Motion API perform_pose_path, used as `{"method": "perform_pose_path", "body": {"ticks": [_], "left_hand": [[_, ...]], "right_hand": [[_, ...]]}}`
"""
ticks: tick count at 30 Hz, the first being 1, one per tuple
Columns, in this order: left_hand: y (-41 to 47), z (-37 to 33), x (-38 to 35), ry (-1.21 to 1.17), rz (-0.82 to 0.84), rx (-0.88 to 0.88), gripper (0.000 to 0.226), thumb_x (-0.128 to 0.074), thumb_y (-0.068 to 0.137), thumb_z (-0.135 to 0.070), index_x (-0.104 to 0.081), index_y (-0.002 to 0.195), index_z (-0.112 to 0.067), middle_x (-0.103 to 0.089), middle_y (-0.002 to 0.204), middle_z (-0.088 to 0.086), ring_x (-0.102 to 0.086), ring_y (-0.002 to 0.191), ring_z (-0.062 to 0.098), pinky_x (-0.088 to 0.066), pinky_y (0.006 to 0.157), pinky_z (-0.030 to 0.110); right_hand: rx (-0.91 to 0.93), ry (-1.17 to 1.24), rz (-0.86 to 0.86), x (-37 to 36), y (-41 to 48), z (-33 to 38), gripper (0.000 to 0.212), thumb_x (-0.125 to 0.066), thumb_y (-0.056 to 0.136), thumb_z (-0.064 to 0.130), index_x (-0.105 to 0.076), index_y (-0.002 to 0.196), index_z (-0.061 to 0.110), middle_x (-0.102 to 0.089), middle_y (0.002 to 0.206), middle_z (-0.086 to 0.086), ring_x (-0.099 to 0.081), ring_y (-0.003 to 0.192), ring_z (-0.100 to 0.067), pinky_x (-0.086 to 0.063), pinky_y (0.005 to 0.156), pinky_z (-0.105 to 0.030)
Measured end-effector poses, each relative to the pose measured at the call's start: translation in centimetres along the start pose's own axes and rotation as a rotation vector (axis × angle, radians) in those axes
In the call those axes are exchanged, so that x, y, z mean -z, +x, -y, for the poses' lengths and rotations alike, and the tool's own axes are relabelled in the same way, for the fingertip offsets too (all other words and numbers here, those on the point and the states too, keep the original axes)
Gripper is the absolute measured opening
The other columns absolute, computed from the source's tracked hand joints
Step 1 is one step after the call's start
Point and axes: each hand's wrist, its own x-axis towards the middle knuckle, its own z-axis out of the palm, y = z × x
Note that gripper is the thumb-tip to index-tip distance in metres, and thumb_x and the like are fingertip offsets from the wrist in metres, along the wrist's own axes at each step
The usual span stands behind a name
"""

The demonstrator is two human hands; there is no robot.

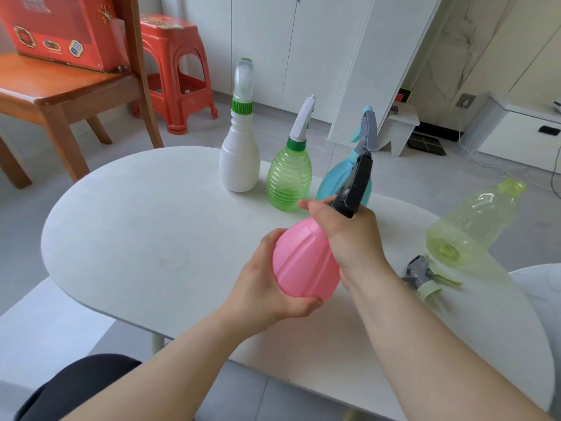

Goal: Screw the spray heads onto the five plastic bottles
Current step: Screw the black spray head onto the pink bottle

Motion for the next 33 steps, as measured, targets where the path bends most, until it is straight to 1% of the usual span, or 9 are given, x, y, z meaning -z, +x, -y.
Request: {"method": "perform_pose_path", "body": {"ticks": [1,4,6,8,12,21,25,29,33], "left_hand": [[0.2,-0.1,0.5,-0.007,0.037,0.004,0.076,-0.069,0.030,-0.050,-0.033,0.097,-0.056,-0.048,0.101,-0.025,-0.047,0.086,-0.022,-0.040,0.061,-0.001],[0.4,-0.2,1.9,-0.055,0.232,0.020,0.082,-0.073,0.032,-0.047,-0.035,0.104,-0.052,-0.049,0.110,-0.021,-0.051,0.094,-0.016,-0.044,0.068,0.004],[0.1,-0.2,1.8,-0.080,0.297,0.028,0.087,-0.074,0.032,-0.047,-0.035,0.110,-0.048,-0.050,0.115,-0.017,-0.053,0.101,-0.009,-0.048,0.075,0.010],[-0.1,0.0,1.2,-0.110,0.251,0.036,0.088,-0.074,0.032,-0.047,-0.035,0.111,-0.045,-0.050,0.116,-0.013,-0.054,0.103,-0.003,-0.050,0.076,0.015],[-0.4,-0.1,0.8,-0.132,0.128,0.022,0.081,-0.074,0.031,-0.047,-0.038,0.104,-0.047,-0.050,0.111,-0.018,-0.053,0.095,-0.012,-0.046,0.069,0.007],[-0.6,0.1,0.4,-0.062,0.098,0.026,0.079,-0.070,0.030,-0.048,-0.036,0.101,-0.047,-0.049,0.104,-0.020,-0.049,0.086,-0.019,-0.041,0.063,0.000],[-0.4,0.5,0.3,-0.032,0.104,0.036,0.080,-0.069,0.030,-0.050,-0.035,0.102,-0.047,-0.049,0.105,-0.020,-0.049,0.087,-0.019,-0.041,0.064,0.000],[-0.3,0.7,0.0,-0.043,0.022,0.011,0.081,-0.071,0.030,-0.051,-0.035,0.102,-0.050,-0.047,0.107,-0.023,-0.048,0.089,-0.020,-0.042,0.066,0.001],[0.0,1.2,0.0,0.014,-0.065,-0.057,0.089,-0.078,0.033,-0.047,-0.030,0.109,-0.049,-0.042,0.113,-0.025,-0.044,0.099,-0.018,-0.037,0.072,-0.003]], "right_hand": [[-0.002,0.022,0.102,0.6,0.4,0.3,0.022,-0.070,0.071,0.019,-0.059,0.052,0.022,-0.072,0.071,0.000,-0.059,0.069,-0.007,-0.046,0.071,-0.024],[-0.006,0.115,0.682,2.6,1.1,1.9,0.009,-0.068,0.062,0.018,-0.064,0.057,0.025,-0.074,0.085,0.007,-0.067,0.090,-0.010,-0.053,0.082,-0.025],[-0.012,0.076,0.814,2.9,0.9,2.2,0.008,-0.064,0.059,0.019,-0.063,0.054,0.025,-0.075,0.082,0.008,-0.067,0.087,-0.009,-0.053,0.076,-0.020],[0.001,0.050,0.737,2.4,0.7,2.0,0.016,-0.062,0.062,0.015,-0.060,0.050,0.025,-0.074,0.075,0.008,-0.067,0.085,-0.008,-0.054,0.076,-0.020],[0.092,0.034,0.555,1.4,0.4,1.9,0.011,-0.058,0.067,0.020,-0.060,0.056,0.021,-0.072,0.065,0.007,-0.069,0.089,-0.011,-0.053,0.087,-0.033],[0.110,-0.087,0.204,1.0,-0.5,0.4,0.020,-0.055,0.063,0.030,-0.066,0.046,0.030,-0.069,0.054,0.013,-0.068,0.085,-0.020,-0.049,0.092,-0.046],[0.081,-0.080,0.125,0.5,-0.8,-0.1,0.017,-0.057,0.061,0.032,-0.065,0.046,0.035,-0.067,0.057,0.006,-0.065,0.084,-0.023,-0.050,0.085,-0.040],[0.073,-0.019,0.173,0.9,-0.5,-0.2,0.020,-0.067,0.074,0.025,-0.062,0.058,0.034,-0.067,0.072,0.013,-0.062,0.079,-0.003,-0.046,0.074,-0.018],[0.103,0.046,0.164,1.7,-0.9,-0.8,0.011,-0.069,0.073,0.022,-0.062,0.076,0.029,-0.068,0.083,0.013,-0.062,0.080,0.006,-0.047,0.075,-0.010]]}}
